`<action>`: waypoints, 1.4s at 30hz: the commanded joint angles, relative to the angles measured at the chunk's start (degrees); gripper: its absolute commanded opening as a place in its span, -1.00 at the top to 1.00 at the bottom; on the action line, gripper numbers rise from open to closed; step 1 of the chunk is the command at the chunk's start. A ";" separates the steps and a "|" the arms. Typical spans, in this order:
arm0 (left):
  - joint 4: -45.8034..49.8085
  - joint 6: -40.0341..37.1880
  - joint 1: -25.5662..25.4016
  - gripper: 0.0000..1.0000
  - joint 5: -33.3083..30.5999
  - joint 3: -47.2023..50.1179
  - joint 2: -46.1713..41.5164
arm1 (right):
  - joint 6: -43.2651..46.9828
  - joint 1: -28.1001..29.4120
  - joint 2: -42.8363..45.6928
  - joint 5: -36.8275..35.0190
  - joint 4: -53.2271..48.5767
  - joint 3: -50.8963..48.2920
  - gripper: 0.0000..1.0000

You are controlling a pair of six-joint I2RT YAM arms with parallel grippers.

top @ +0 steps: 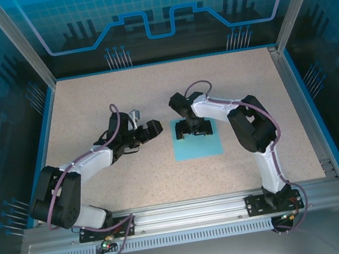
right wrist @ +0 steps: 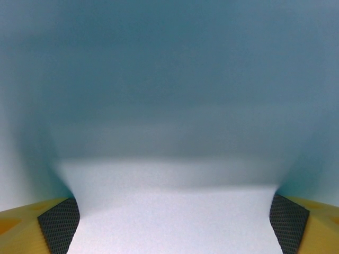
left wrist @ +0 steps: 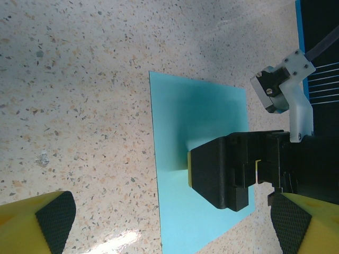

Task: Fold a paper plane with a square sheet of paper (pick it up from the middle)
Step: First fold in half a square sheet of paper at the center of the table.

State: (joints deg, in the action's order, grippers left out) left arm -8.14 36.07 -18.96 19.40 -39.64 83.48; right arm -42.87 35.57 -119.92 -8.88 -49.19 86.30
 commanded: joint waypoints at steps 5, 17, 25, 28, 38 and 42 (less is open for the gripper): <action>0.76 -0.56 0.28 -0.98 1.34 -1.04 -0.49 | 1.30 -0.53 -3.74 1.41 0.32 -1.81 -0.92; 1.11 -0.56 0.28 -0.97 1.17 -1.14 -0.69 | 2.27 -0.77 -3.22 1.14 -0.38 -1.05 -0.91; 1.11 -0.48 0.24 -0.97 1.17 -1.14 -0.74 | 2.16 -1.21 -2.48 2.64 0.96 -1.95 -0.83; 1.18 -0.38 0.24 -0.97 1.17 -1.14 -0.78 | 2.27 -1.23 -1.86 2.59 1.11 -2.02 -0.75; 0.97 -0.22 0.26 -0.97 0.84 -0.88 -1.46 | 4.10 -1.35 2.53 3.12 1.86 -1.88 -0.16; 1.37 -0.03 0.27 -0.97 0.07 -0.65 -1.92 | 4.88 -1.64 4.79 5.09 3.43 -2.89 0.12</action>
State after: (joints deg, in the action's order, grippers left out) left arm -7.77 36.10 -18.96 19.35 -39.64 83.20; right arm -38.54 34.72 -117.95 -6.42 -47.00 84.58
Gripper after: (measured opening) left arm 0.987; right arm 0.454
